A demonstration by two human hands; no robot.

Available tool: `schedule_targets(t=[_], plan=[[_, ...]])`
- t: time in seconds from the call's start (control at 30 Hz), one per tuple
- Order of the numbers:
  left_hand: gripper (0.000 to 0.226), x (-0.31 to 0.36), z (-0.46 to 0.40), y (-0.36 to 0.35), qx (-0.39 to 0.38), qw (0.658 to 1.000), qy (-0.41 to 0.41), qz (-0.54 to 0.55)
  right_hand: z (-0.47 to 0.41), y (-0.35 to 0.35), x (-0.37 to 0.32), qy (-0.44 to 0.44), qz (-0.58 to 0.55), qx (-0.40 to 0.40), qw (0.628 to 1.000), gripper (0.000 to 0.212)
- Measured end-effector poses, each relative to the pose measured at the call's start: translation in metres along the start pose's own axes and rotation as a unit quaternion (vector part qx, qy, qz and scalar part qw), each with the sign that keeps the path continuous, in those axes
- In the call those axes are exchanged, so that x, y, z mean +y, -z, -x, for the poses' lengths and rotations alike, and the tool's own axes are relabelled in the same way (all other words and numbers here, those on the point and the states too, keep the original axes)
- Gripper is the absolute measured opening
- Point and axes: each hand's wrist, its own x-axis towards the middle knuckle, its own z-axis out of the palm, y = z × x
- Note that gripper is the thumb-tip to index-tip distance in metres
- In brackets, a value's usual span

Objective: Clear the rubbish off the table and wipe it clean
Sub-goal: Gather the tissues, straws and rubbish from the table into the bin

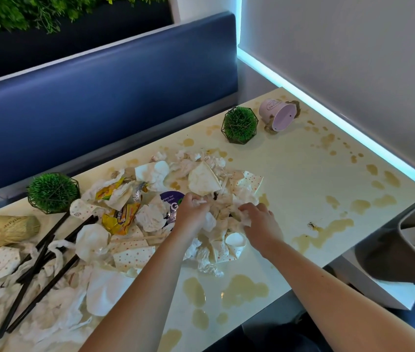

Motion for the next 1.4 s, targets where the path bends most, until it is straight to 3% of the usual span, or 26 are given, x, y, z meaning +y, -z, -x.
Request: schedule_targets(t=[0.13, 0.4, 0.53, 0.7, 0.87, 1.03, 1.2, 1.27, 1.4], plan=[[0.026, -0.002, 0.000, 0.000, -0.022, 0.999, -0.042, 0.010, 0.000, -0.001, 0.001, -0.006, -0.093, 0.038, 0.995, 0.029], [0.026, 0.001, 0.006, -0.001, -0.079, 0.993, -0.083, -0.021, 0.001, 0.032, -0.015, -0.075, -0.331, 0.074, 0.938, 0.017], [0.029, 0.012, 0.015, -0.002, -0.113, 0.990, -0.080, -0.026, 0.001, 0.047, -0.026, -0.065, -0.391, 0.056, 0.916, 0.019], [0.060, 0.024, 0.027, -0.007, -0.143, 0.989, -0.031, 0.006, 0.005, 0.052, -0.039, -0.019, -0.423, 0.009, 0.906, 0.019], [0.056, 0.030, 0.030, -0.010, -0.154, 0.986, -0.001, 0.071, 0.011, 0.053, -0.040, 0.015, -0.411, -0.003, 0.911, 0.018], [0.057, 0.039, 0.032, -0.028, -0.164, 0.979, -0.013, 0.117, 0.026, 0.063, -0.029, 0.022, -0.493, 0.016, 0.869, 0.009], [0.050, 0.057, 0.039, -0.056, -0.230, 0.971, -0.033, 0.058, 0.033, 0.085, 0.007, 0.024, -0.526, 0.008, 0.850, 0.071], [0.050, 0.064, 0.042, -0.071, -0.270, 0.962, -0.031, 0.038, 0.035, 0.100, 0.026, 0.050, -0.511, -0.008, 0.858, 0.072], [0.050, 0.080, 0.049, -0.104, -0.305, 0.952, -0.031, -0.013, 0.038, 0.125, 0.059, 0.049, -0.491, 0.008, 0.870, 0.053]])
